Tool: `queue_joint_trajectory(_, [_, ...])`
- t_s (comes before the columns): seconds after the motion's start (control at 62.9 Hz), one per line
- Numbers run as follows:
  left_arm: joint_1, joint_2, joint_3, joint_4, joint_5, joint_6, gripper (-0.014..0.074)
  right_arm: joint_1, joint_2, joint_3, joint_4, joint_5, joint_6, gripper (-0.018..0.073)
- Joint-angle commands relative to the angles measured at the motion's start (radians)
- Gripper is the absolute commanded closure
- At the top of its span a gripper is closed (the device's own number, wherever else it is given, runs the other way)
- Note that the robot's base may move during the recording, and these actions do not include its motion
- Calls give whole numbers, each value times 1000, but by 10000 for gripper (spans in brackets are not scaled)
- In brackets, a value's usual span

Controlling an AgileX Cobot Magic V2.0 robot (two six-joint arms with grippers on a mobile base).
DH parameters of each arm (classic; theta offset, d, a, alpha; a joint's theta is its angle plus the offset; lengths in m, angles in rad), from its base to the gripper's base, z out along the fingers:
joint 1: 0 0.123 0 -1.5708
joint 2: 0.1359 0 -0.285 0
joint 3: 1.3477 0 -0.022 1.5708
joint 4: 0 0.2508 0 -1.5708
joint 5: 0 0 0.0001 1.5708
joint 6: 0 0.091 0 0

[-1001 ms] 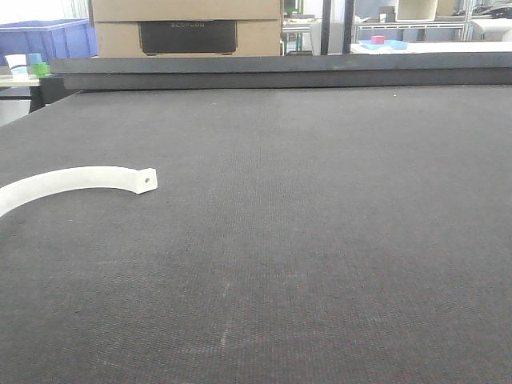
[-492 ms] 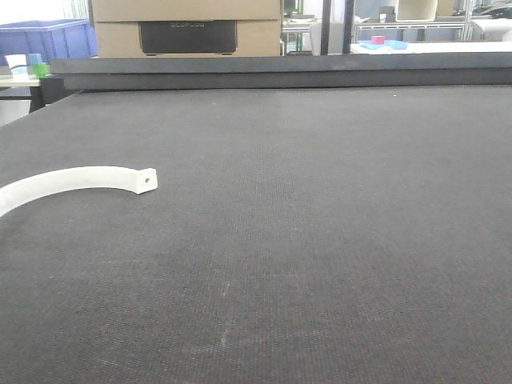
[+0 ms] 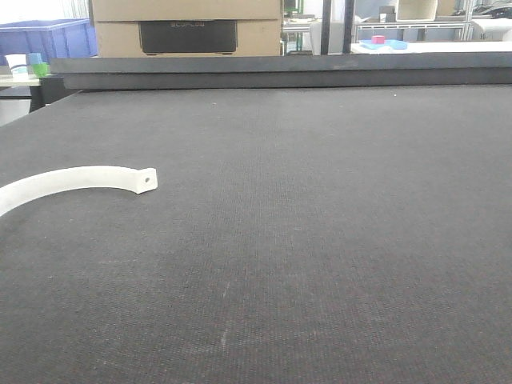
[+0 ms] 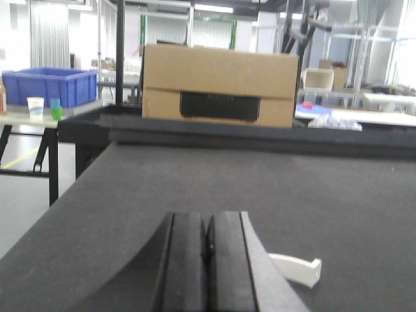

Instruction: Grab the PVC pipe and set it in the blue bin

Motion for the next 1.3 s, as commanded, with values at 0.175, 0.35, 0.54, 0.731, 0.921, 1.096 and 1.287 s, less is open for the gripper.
queue_joint_trajectory(0.175, [-2,-5,-160,-24,-55,0,707,-6,-3,-97,39,-156,-4,724])
queue_joint_trajectory(0.35, [-2,51,-292,-24,-24,0,707,-6,4,-218,39,-105,-4,724])
queue_joint_trajectory(0.54, [-2,217,-479,-22,98,0,707,-6,90,-395,66,98,-4,724])
queue_joint_trajectory(0.731, [-2,430,-702,-20,367,0,707,-6,238,-591,133,318,-4,724])
queue_joint_trajectory(0.921, [-2,659,-919,-20,642,0,707,-6,432,-741,110,587,-4,724])
queue_joint_trajectory(1.096, [-2,882,-1088,-24,871,0,707,-6,662,-887,105,849,-4,724])
queue_joint_trajectory(1.287, [-2,1030,-1112,-24,898,0,707,-6,888,-925,82,980,-4,724])
